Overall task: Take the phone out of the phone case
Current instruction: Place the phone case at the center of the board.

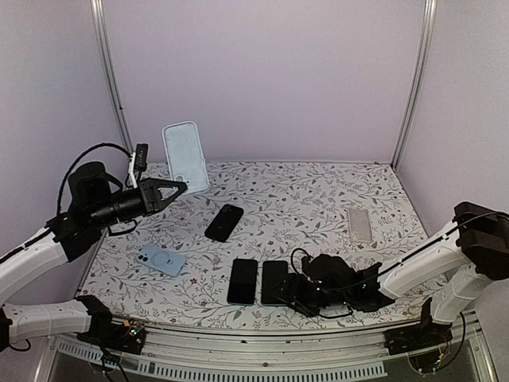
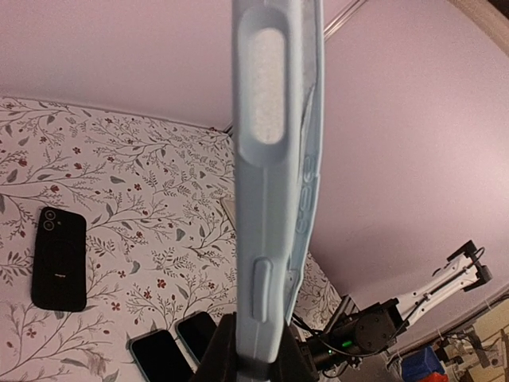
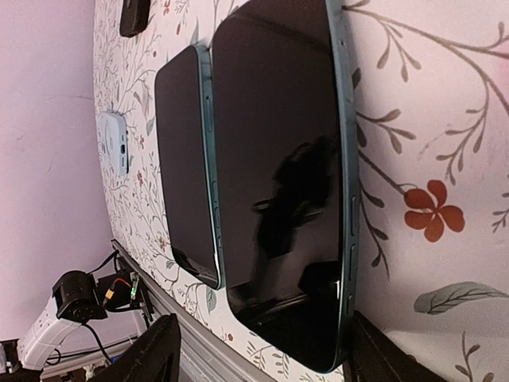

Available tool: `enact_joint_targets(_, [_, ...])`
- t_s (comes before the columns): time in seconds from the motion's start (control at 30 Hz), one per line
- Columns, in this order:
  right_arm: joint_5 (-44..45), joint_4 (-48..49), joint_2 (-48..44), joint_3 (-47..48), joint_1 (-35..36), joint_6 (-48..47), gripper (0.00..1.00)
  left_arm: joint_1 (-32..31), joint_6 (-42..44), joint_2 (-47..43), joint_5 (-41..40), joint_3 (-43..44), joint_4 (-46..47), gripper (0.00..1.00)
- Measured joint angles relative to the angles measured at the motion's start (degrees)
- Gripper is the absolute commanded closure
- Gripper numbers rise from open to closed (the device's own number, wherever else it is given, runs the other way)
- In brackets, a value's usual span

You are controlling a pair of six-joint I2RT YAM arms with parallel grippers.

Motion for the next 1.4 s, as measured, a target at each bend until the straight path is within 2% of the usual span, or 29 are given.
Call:
enact_joint_targets(0.47, [1.95,-11.65,-2.27,4.0,1.64,-2.27,0.16,0.0,-0.26,-1.05,0.46,-0.02,-0.15,1.0])
enact_joint_targets(0.67, [4.92,-16.7,-7.65,4.0,1.84,-3.56,0.07,0.0,-0.94,0.46,2.36,-0.04,0.61,1.0])
enact_joint_targets(0.87, [8.04,-22.4,-13.7,4.09,1.16,-6.71,0.04,-0.2,-2.03,4.44,3.91,-0.13,2.69,1.0])
enact_joint_targets(1.1, [8.31,-25.64,-21.46,3.8,-4.96,-12.94,0.06,-2.82,-3.3,14.36,4.81,0.96,5.51,1.0])
enact_joint_targets(1.4, [6.95,-29.05,-27.36,5.07,-17.0,-24.72,0.11,-7.82,-6.34,29.94,4.72,8.61,10.32,1.0])
